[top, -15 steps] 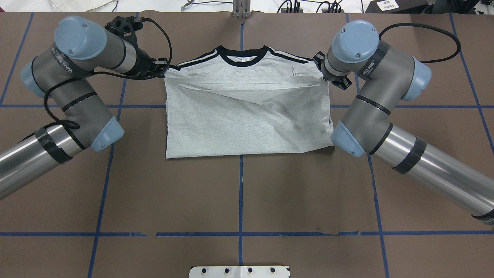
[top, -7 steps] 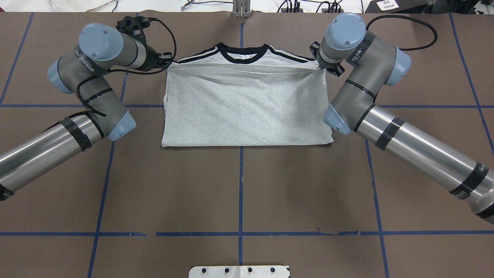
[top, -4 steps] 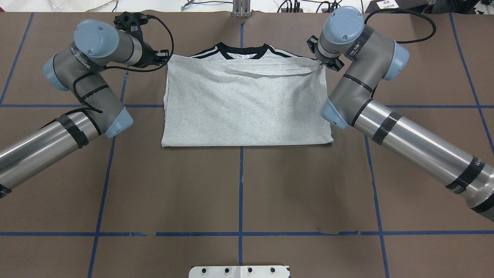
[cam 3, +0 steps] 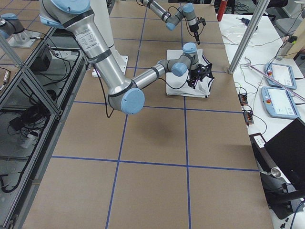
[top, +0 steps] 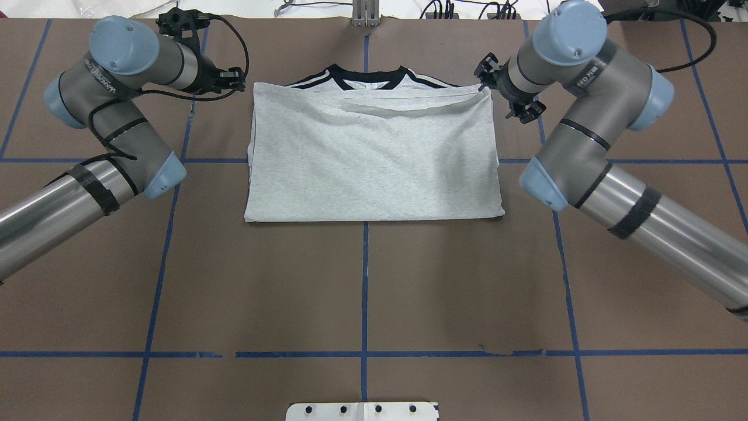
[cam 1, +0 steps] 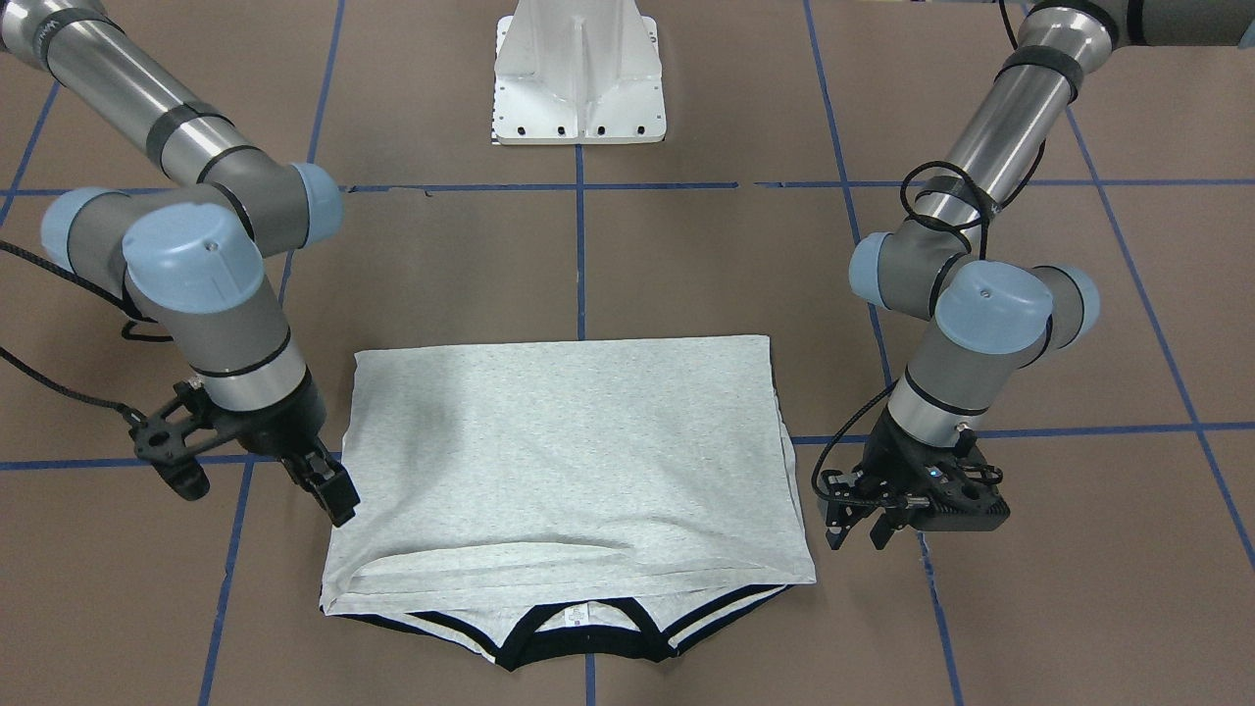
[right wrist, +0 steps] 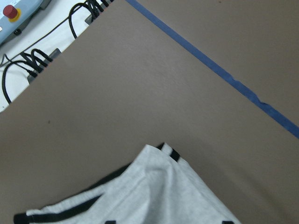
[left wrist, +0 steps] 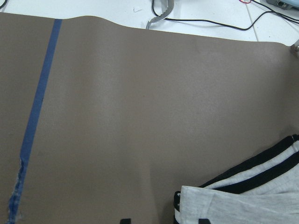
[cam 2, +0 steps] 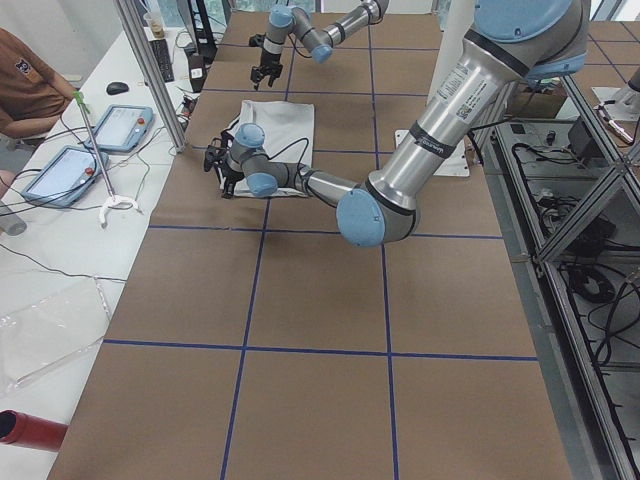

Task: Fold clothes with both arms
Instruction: 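Move the right gripper to the folded shirt's corner nearest it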

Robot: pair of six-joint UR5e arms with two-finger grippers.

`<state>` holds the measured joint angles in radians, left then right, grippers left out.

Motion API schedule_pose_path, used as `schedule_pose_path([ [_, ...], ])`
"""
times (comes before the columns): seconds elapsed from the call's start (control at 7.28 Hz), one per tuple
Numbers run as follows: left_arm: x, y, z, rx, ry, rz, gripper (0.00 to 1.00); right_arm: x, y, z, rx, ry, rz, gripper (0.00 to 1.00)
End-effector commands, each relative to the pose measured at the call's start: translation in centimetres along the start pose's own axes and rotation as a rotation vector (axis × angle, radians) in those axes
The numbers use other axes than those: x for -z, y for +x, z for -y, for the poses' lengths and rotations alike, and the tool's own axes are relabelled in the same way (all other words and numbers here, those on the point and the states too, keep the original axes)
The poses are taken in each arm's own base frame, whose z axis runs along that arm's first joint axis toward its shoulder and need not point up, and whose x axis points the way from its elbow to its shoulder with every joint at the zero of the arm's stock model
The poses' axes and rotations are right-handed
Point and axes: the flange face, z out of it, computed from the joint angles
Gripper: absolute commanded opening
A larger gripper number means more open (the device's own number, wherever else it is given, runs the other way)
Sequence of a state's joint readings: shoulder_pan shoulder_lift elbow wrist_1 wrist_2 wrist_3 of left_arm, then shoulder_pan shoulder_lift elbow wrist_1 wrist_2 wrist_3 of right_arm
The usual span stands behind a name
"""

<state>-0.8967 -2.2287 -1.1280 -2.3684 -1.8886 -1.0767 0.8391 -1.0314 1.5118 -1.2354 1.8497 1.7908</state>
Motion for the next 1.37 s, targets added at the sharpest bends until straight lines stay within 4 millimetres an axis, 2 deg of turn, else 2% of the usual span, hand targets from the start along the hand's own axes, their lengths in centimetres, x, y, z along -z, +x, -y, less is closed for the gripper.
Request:
schedule_pose_path([
  [0.0, 0.0, -1.5, -0.8, 0.013, -0.081, -0.025, 0.58, 1.0, 6.4, -4.4, -0.067, -0.062, -0.013, 0.91],
  [0.14, 0.0, -1.7, -0.9, 0.015, -0.085, -0.022, 0.58, -0.2, 7.9, -6.8, -0.051, -0.087, -0.041, 0.92],
  [0.27, -0.1, -1.6, -1.0, 0.014, -0.086, -0.022, 0.58, -1.2, 8.4, -9.2, -0.053, -0.085, -0.049, 0.92],
  [0.41, -0.1, -1.8, -1.1, 0.015, -0.087, -0.021, 0.58, -1.6, 9.2, -9.5, -0.053, -0.084, -0.060, 0.92],
  [0.55, -0.1, -1.8, -1.1, 0.015, -0.088, -0.020, 0.58, -2.5, 11.0, -9.9, -0.038, -0.089, -0.076, 0.91],
  [0.82, -0.1, -1.8, -1.1, 0.016, -0.088, -0.018, 0.58, -2.8, 11.6, -10.2, -0.034, -0.089, -0.053, 0.91],
  [1.1, 0.1, -1.5, -1.0, 0.015, -0.086, -0.020, 0.58, -3.0, 11.9, -10.4, -0.055, -0.089, -0.060, 0.73],
  [1.24, 0.1, -1.5, -1.0, 0.015, -0.086, -0.020, 0.58, -3.2, 12.3, -10.4, -0.060, -0.089, -0.066, 0.60],
])
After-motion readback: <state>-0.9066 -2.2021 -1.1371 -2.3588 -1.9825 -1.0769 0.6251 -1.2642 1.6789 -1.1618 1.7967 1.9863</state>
